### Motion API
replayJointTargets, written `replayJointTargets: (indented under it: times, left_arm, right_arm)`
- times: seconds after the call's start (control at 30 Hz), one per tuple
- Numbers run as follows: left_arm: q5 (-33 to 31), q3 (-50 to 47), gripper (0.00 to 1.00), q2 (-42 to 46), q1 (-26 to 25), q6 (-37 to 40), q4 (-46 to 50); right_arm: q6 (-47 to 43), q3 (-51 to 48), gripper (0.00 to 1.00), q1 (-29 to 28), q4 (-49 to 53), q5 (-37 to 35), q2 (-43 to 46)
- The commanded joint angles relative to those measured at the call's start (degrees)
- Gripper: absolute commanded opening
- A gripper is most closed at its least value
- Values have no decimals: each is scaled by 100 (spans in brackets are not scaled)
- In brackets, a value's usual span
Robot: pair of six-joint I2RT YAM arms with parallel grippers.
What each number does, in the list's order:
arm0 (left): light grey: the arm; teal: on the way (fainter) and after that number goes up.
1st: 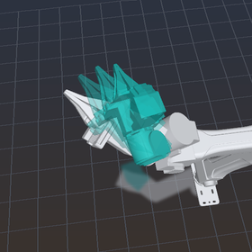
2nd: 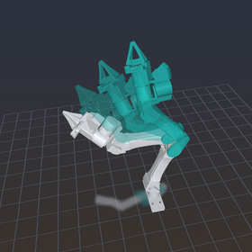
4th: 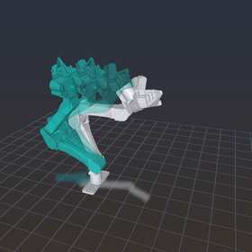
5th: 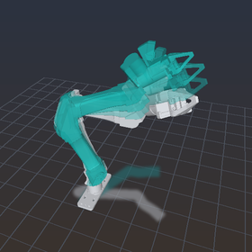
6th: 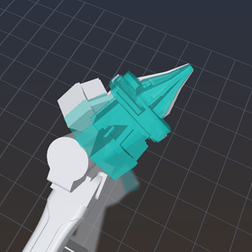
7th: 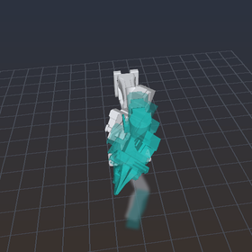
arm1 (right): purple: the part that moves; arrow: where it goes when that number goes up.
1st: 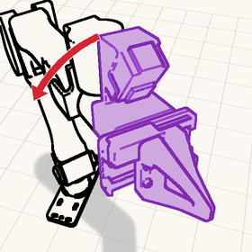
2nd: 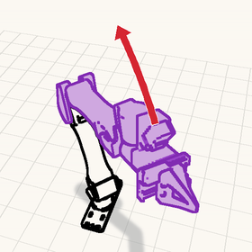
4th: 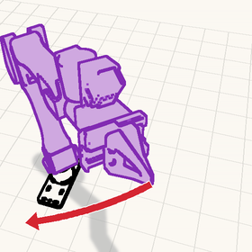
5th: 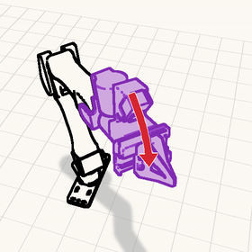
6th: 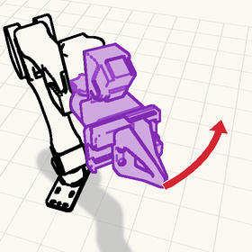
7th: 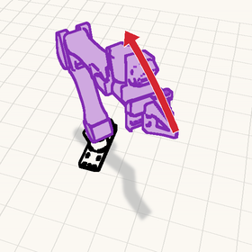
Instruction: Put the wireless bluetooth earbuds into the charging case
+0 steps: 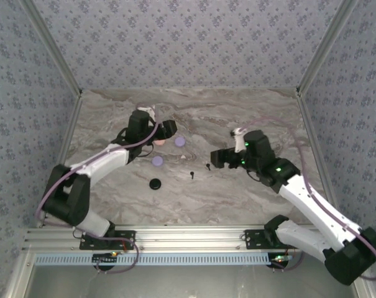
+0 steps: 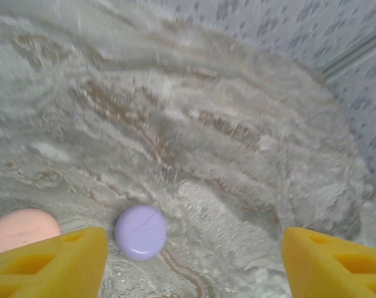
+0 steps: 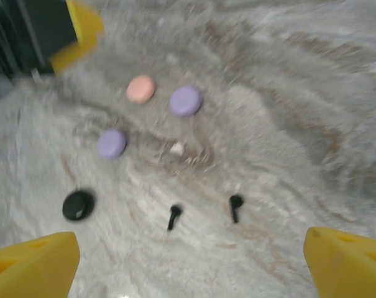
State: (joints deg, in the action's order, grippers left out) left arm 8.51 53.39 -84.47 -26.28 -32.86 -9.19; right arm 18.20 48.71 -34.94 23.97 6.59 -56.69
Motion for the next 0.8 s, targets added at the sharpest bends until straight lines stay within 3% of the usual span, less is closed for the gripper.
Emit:
replayJointTargets:
  times: [0.0,0.17,0.27,0.4,0.57,0.77]
  left_arm:
    - [-337,-255,78,525,250,271,373]
    - [-145,-770,82,1197,847,-89,392]
    - [-108,-1022,84,1537,1129,-182,450]
    - [-123,-1309,86,1923,1455,-251,601]
    - [-200,-1642,90,2466,1979,-434,827]
    - [-196,-1778,94,3019,2471,-394,1253]
  right_arm:
    - [-668,234,95,-803,-92,-210,-527]
    - [-1677,647,98,-1882,-395,-438,-1841]
    - [-1853,1192,98,-2155,-284,-483,-2712]
    - [-1175,2282,96,-2379,131,-624,-3883]
    - [-529,3721,93,-2796,805,-1409,-5311]
    - [77,4766,82,-2867,1221,-1372,-6378]
